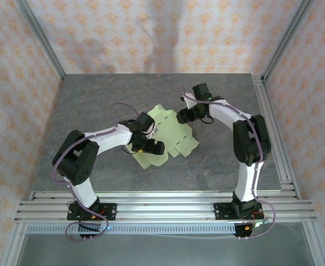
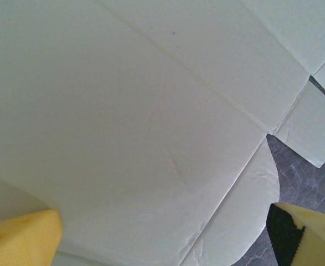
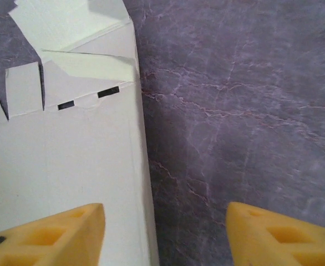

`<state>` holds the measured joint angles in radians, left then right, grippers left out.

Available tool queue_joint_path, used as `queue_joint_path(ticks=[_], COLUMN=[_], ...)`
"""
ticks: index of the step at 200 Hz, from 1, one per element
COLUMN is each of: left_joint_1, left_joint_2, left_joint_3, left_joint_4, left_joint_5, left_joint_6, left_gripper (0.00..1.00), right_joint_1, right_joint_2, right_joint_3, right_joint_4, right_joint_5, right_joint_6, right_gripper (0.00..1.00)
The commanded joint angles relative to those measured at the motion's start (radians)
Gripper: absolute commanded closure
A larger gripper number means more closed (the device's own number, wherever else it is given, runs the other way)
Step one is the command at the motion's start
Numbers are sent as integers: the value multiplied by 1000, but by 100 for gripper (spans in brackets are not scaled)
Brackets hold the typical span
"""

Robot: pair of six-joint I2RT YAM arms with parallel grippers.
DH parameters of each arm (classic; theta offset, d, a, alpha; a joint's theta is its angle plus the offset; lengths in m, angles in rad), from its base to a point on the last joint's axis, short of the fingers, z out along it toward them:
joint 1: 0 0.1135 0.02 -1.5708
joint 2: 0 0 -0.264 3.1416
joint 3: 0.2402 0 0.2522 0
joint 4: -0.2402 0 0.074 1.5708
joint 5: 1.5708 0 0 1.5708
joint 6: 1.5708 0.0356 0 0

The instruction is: Fold the paper box

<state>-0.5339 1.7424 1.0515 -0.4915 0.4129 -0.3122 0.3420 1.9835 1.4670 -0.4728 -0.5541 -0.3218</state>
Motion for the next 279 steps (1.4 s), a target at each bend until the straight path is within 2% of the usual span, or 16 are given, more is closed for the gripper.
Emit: queue_joint_path(ticks=[1, 20, 35, 65, 78, 94, 135, 176, 224, 255, 279], left_joint_1=[14, 15, 18, 26, 29, 38, 41, 46, 110, 110, 110], left_joint_2=[-22, -23, -20, -11, 2, 18, -28, -137, -185, -176, -108], left_joint_3=[-9, 1, 11, 32, 39, 38, 20, 55, 94, 161, 240], left_joint_4=[-53, -63, -68, -71, -70, -64, 52, 177, 210, 158, 117], left_joint_5=[10, 16, 22, 32, 29, 33, 52, 36, -57, -124, -125], left_joint_6=[18, 21, 24, 27, 31, 31, 38, 56, -54, -99, -161], left_gripper=[3, 3, 3, 3, 3, 3, 1, 0, 0, 0, 8], right_joint_1=[17, 20, 21, 23, 22, 23, 30, 76, 95, 137, 158], right_joint_2=[62, 89, 96, 109, 110, 106, 43, -40, -126, -210, -263], right_joint_3=[85, 116, 121, 128, 130, 125, 90, 15, -92, -237, -335], right_joint_4=[-100, -124, -129, -145, -147, -149, -106, -30, 49, 169, 267], right_joint_5=[-14, -13, -18, -19, -7, 17, 50, 176, 173, 284, 350], right_joint_6=[-33, -42, -48, -68, -71, -86, -79, -102, 14, 46, 33], right_gripper=[51, 69, 76, 77, 92, 100, 100, 100, 100, 100, 100])
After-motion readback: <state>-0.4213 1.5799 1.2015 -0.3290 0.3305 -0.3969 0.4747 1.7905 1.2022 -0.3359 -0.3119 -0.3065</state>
